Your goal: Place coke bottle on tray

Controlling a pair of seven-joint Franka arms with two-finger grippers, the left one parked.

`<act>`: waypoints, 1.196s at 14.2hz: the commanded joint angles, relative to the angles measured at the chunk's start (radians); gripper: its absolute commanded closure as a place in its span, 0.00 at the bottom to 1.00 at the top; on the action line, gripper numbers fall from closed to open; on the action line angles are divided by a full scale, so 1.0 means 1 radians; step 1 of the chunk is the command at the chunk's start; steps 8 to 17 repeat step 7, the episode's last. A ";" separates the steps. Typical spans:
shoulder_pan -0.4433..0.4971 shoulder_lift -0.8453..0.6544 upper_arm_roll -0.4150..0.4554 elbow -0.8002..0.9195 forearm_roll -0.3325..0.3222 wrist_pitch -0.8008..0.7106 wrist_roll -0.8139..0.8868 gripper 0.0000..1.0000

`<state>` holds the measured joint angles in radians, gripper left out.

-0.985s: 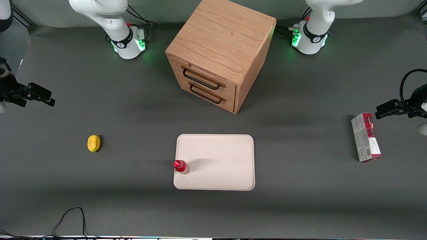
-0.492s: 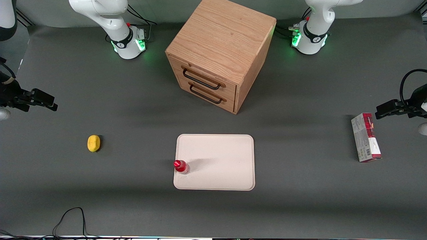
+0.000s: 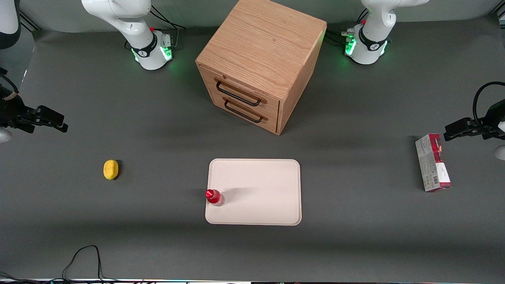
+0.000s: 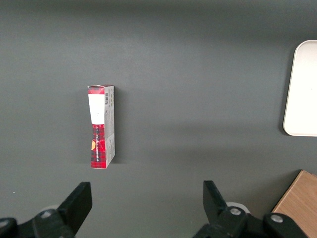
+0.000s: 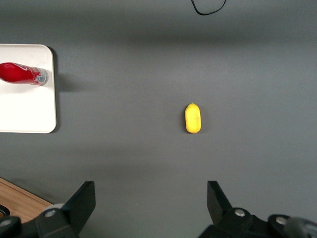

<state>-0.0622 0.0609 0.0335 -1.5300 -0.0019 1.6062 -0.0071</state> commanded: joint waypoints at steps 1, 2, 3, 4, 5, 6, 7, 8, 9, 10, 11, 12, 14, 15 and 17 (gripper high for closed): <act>0.042 -0.012 -0.041 -0.006 0.013 0.001 -0.001 0.00; 0.048 -0.012 -0.049 -0.006 0.013 0.000 -0.001 0.00; 0.048 -0.012 -0.049 -0.006 0.013 0.000 -0.001 0.00; 0.047 -0.012 -0.050 -0.006 0.013 0.000 -0.001 0.00; 0.047 -0.012 -0.050 -0.004 0.013 -0.002 -0.001 0.00; 0.047 -0.012 -0.050 -0.004 0.011 -0.002 -0.001 0.00; 0.047 -0.012 -0.050 -0.004 0.011 -0.002 -0.001 0.00; 0.047 -0.012 -0.050 -0.004 0.011 -0.002 -0.001 0.00; 0.047 -0.012 -0.050 -0.004 0.011 -0.002 -0.001 0.00; 0.047 -0.012 -0.050 -0.004 0.011 -0.002 -0.001 0.00; 0.047 -0.012 -0.050 -0.004 0.011 -0.002 -0.001 0.00; 0.047 -0.012 -0.050 -0.004 0.011 -0.002 -0.001 0.00; 0.047 -0.012 -0.050 -0.004 0.011 -0.002 -0.001 0.00; 0.047 -0.012 -0.050 -0.004 0.011 -0.002 -0.001 0.00; 0.047 -0.012 -0.050 -0.004 0.011 -0.002 -0.001 0.00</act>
